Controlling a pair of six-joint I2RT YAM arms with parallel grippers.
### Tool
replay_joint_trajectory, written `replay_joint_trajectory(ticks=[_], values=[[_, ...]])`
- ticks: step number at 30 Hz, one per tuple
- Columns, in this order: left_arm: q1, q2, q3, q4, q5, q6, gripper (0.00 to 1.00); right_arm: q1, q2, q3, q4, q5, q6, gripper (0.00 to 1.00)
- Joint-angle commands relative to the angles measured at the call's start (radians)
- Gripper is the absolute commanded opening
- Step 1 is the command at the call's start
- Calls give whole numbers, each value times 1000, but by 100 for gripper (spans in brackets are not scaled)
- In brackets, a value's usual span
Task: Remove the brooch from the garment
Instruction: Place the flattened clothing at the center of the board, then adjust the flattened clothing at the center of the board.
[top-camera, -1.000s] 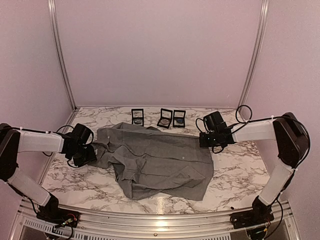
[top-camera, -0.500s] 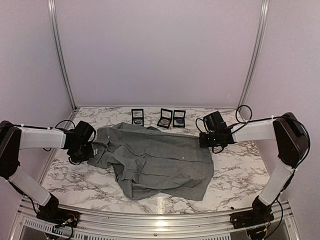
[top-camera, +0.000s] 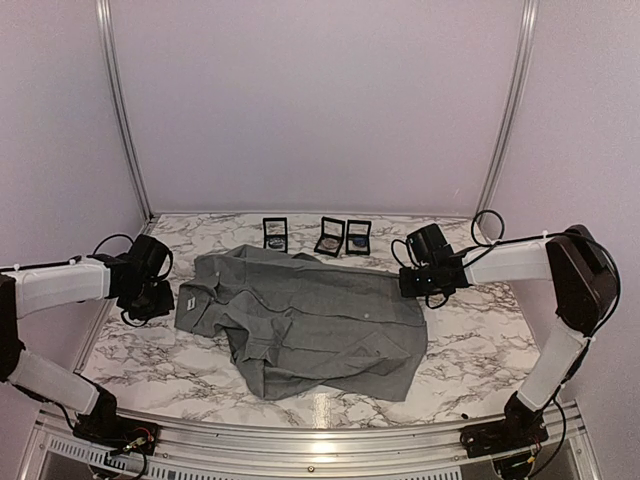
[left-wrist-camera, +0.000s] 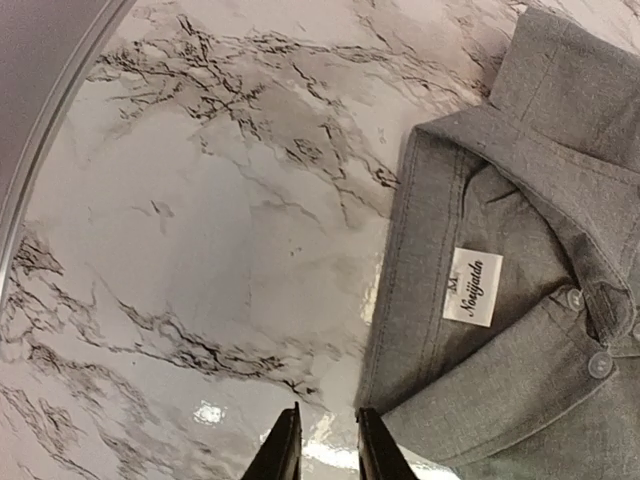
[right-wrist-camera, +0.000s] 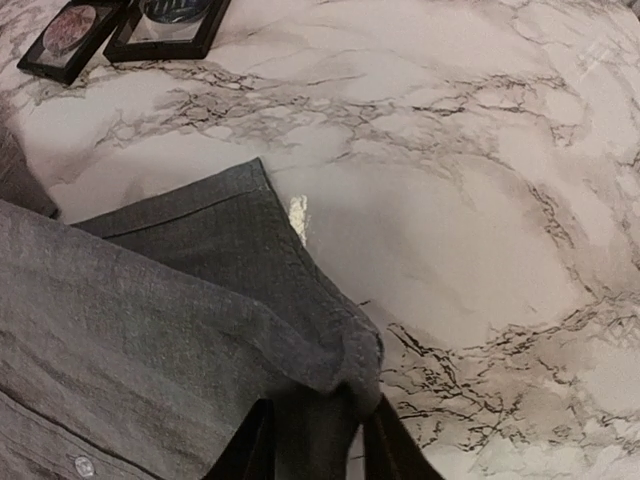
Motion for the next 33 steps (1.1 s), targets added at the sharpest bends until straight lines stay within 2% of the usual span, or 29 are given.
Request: replay_joint_trajectory(ticks=[1, 3, 5, 10, 13, 22, 27, 28, 31, 33], values=[[-29, -58, -90, 78, 117, -171, 24, 20, -9, 31, -43, 10, -12, 42], [-51, -88, -126, 107, 109, -268, 29, 35, -19, 40, -56, 14, -19, 50], [-90, -128, -168, 139, 91, -393, 35, 54, -30, 54, -74, 24, -26, 53], [-201, -195, -270, 265, 2, -772, 38, 97, -63, 73, -100, 20, -38, 55], [-252, -144, -279, 318, -53, -900, 37, 119, -85, 74, -122, 5, -43, 56], [-302, 57, -235, 418, -60, -1009, 37, 142, -215, 9, -163, -69, -46, 56], [-311, 80, -226, 433, -70, -1024, 36, 198, -284, -33, -189, -85, -31, 56], [-311, 84, -221, 431, -69, -1023, 33, 210, -293, -41, -191, -86, -24, 56], [-311, 94, -215, 412, -70, -1025, 11, 247, -306, -48, -198, -95, -7, 56], [-311, 93, -209, 390, -79, -1011, 0, 284, -312, -37, -212, -104, -9, 56]])
